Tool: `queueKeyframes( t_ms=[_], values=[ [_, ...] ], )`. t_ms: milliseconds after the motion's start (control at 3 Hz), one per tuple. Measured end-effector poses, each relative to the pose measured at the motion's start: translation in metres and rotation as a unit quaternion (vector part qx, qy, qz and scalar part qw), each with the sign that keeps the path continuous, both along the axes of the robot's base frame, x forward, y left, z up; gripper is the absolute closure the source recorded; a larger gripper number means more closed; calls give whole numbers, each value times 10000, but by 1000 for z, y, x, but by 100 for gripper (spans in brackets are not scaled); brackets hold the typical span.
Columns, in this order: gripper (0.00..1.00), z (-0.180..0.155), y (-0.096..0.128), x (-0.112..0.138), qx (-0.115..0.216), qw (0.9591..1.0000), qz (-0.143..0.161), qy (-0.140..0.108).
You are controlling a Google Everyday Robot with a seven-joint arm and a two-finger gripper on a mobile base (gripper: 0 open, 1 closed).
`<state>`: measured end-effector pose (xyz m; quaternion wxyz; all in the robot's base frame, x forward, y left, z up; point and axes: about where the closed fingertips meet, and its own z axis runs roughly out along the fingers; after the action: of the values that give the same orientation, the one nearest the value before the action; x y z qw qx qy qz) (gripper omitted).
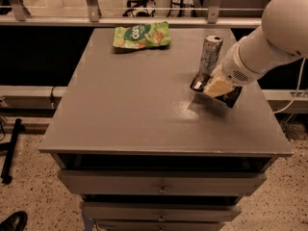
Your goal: Move rxbar chocolate near redbull can
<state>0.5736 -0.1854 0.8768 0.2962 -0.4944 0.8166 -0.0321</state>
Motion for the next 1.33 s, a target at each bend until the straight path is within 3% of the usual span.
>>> queueKeyframes(
  t_ms=[333,667,1000,1333],
  values=[
    [100,-12,-28,17,-69,9997,-216,50],
    [85,-19,-45,27,-132,9993,-321,100],
    [54,-21,-56,32,-183,9990,-381,135],
    [31,-20,-59,32,-196,9990,-385,146]
  ],
)
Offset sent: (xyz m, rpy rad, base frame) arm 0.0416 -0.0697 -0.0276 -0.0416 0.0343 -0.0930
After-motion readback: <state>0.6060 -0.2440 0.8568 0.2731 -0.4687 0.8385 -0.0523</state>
